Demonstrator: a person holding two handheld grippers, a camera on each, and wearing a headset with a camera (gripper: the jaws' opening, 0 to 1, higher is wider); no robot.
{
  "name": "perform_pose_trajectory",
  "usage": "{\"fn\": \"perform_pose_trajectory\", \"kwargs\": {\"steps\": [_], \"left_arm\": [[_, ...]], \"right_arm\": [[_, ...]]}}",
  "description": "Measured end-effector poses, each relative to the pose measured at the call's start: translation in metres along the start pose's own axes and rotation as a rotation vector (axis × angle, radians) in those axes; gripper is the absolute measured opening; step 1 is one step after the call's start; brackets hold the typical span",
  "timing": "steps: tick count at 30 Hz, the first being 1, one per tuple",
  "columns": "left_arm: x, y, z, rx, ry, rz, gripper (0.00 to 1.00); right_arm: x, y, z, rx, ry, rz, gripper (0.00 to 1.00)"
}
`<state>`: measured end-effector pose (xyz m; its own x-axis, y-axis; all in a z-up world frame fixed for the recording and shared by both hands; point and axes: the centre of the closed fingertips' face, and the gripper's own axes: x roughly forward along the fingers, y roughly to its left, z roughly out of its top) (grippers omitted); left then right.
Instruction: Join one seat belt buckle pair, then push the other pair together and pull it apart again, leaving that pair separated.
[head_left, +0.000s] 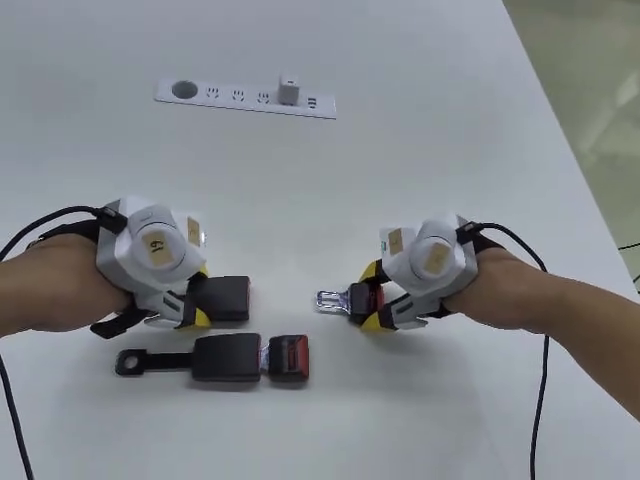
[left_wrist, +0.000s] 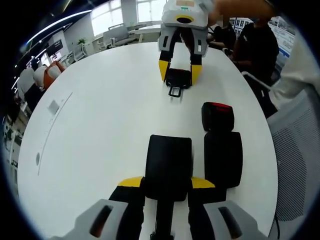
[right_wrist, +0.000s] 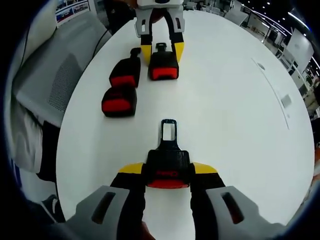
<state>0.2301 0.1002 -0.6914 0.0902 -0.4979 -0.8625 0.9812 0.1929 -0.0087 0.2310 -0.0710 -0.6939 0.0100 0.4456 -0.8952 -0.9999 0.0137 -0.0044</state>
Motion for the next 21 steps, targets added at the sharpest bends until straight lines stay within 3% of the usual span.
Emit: {"fn": "perform_pose_trajectory", "kwargs": {"steps": [21], "left_arm": [[-0.001,0.0,0.0,0.01,-0.014,-0.009,0.34]], "right_arm": [[0.028,0.003,0.057,-0.008,-0.071,0.02,0.32]]}}
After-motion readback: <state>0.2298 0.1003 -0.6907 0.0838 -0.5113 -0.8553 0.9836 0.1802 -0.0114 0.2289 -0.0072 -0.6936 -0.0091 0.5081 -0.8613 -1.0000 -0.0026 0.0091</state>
